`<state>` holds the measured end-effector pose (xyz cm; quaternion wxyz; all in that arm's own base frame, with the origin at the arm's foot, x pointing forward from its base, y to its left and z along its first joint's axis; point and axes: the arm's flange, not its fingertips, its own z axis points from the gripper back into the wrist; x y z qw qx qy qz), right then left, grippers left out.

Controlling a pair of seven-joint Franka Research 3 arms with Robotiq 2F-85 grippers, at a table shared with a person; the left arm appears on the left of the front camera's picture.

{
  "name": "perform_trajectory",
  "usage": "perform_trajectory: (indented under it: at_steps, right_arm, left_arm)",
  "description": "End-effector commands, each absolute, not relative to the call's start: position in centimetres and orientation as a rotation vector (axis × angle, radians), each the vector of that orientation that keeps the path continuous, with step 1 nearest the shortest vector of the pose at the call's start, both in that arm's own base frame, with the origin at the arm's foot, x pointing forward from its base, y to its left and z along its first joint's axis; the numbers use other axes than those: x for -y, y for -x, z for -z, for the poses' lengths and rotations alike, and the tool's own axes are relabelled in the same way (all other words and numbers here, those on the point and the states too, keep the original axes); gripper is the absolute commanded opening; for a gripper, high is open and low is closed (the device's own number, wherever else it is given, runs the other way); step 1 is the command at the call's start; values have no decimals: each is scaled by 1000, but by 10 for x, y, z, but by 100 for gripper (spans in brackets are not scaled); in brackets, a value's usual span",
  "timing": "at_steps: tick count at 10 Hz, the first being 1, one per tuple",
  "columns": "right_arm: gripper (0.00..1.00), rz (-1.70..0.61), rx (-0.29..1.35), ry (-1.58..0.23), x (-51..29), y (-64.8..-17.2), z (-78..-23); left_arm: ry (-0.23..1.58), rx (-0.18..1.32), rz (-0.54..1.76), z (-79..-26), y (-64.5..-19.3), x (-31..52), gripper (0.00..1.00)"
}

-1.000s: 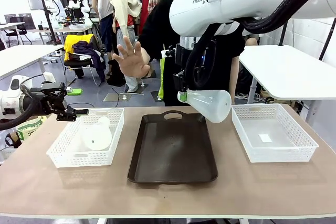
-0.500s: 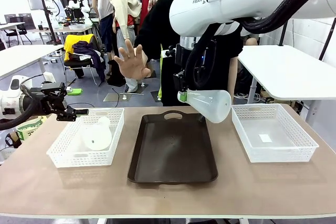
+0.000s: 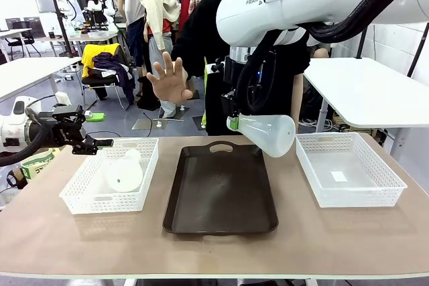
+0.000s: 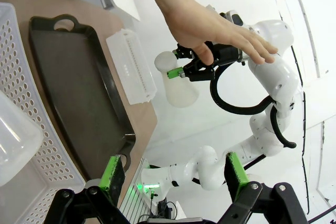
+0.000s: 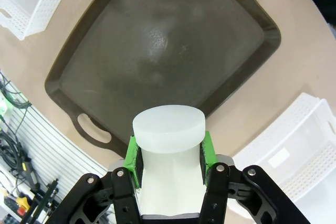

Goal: Prepare the laboratory tools.
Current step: Place the picked Big flask upright in the Handle tray as instructed by the person.

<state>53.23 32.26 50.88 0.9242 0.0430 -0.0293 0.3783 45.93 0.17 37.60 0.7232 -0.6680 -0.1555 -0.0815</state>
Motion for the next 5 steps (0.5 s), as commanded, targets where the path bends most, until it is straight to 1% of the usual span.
perform_trajectory:
  at_steps: [1, 5]
  right_arm:
    - [0, -778, 59, -88, -323, -532, -508]
    - [0, -778, 59, -88, -323, -532, -508]
  left_arm:
    - [1471, 350, 178, -377, -459, -3, 100]
    - [1471, 350, 178, -377, -459, -3, 100]
